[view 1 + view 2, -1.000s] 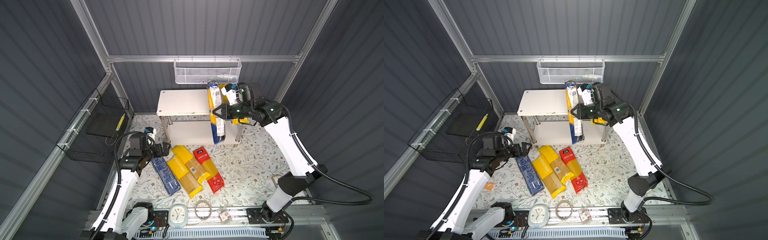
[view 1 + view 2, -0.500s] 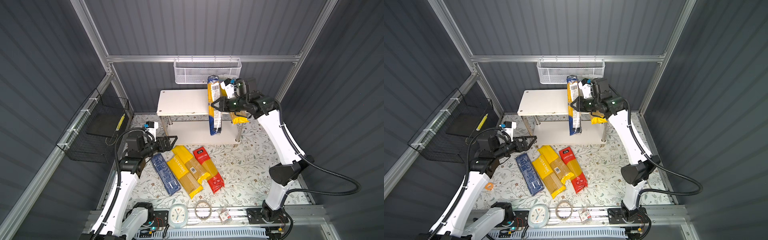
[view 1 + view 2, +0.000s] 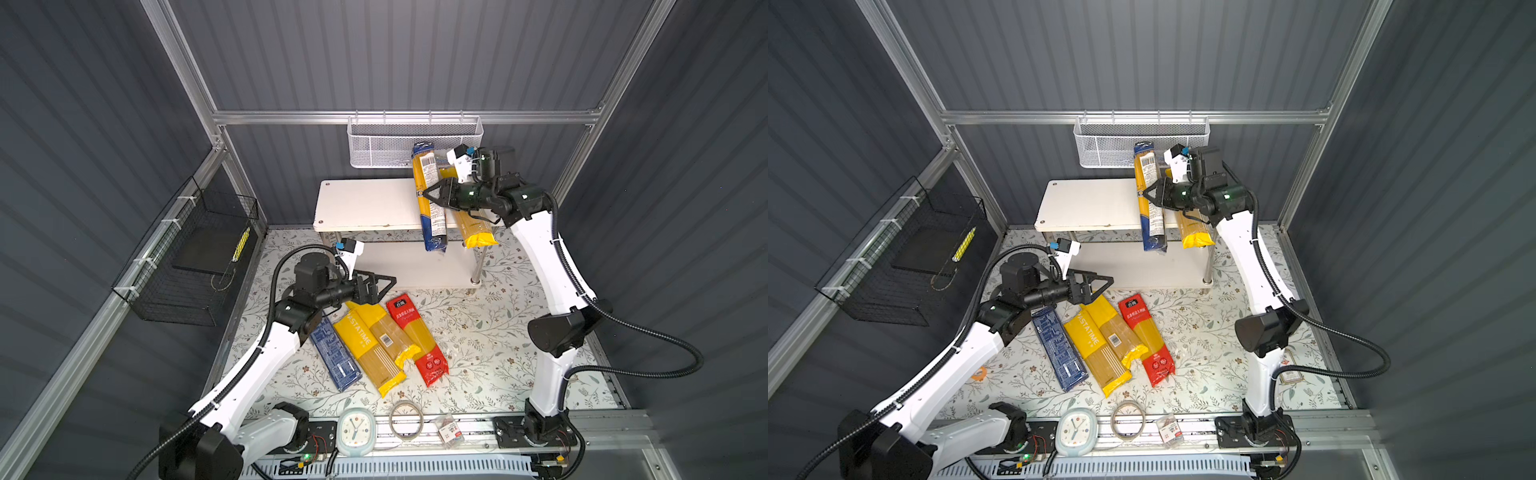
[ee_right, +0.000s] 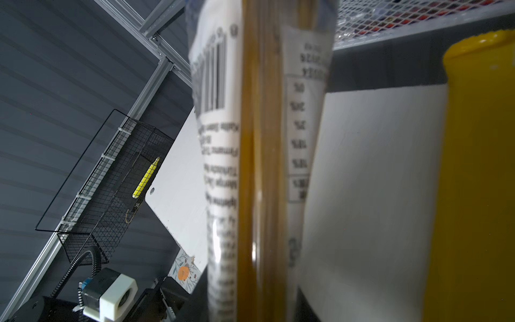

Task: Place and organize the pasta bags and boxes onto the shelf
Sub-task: 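Tilt the clear bag onto the top shelf while the left arm rises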

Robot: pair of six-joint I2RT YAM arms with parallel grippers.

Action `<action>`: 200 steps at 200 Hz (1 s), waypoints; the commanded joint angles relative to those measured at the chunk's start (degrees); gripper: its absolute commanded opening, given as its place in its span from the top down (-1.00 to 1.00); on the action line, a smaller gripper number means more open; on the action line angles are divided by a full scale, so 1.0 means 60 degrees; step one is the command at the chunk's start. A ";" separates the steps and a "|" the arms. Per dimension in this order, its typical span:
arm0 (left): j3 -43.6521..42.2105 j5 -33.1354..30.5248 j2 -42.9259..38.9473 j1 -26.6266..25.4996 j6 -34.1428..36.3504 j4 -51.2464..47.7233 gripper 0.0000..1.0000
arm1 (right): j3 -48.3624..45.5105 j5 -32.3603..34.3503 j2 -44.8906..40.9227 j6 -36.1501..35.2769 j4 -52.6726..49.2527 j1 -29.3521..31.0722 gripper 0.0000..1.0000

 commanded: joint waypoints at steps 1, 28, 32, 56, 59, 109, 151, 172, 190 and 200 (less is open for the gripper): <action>0.0812 -0.0284 0.0385 -0.0442 0.0090 0.0588 -1.00 | 0.0293 -0.0020 0.0080 -0.0162 0.0775 -0.0130 0.35; 0.1410 -0.0299 0.1101 -0.0860 -0.0034 0.0945 -1.00 | 0.0300 0.0061 0.0120 -0.0134 0.0819 -0.0186 0.24; 0.1492 -0.0284 0.1189 -0.0912 -0.0052 0.0973 -1.00 | 0.0294 0.0046 0.0122 -0.0119 0.0825 -0.0212 0.20; 0.1929 -0.0315 0.1522 -0.1147 0.0020 0.0977 -0.99 | 0.0296 -0.0044 0.0135 0.0008 0.0945 -0.0210 0.12; 0.1959 -0.0321 0.1531 -0.1160 0.0041 0.0967 -1.00 | 0.0295 -0.0061 0.0138 0.0025 0.0954 -0.0204 0.11; 0.2218 -0.1001 0.1272 -0.1192 0.0743 -0.0091 -0.99 | 0.0324 -0.0277 -0.0006 0.0114 0.0965 -0.0203 0.02; 0.2206 -0.1303 0.1078 -0.1192 0.0968 -0.0427 -1.00 | 0.0322 -0.0020 -0.0462 -0.0591 -0.0385 -0.0061 -0.31; 0.2356 -0.1423 0.0952 -0.1192 0.1154 -0.0833 -1.00 | 0.0267 0.0964 -0.0823 -0.1364 -0.1528 0.0202 -0.63; 0.2537 -0.1883 0.0771 -0.1192 0.1372 -0.1334 -0.99 | -0.0018 0.1672 -0.1180 -0.1853 -0.1979 0.0586 -0.98; 0.2720 -0.2209 0.0685 -0.1192 0.1474 -0.1534 -1.00 | -0.0266 0.1926 -0.1392 -0.1944 -0.1941 0.0775 -0.98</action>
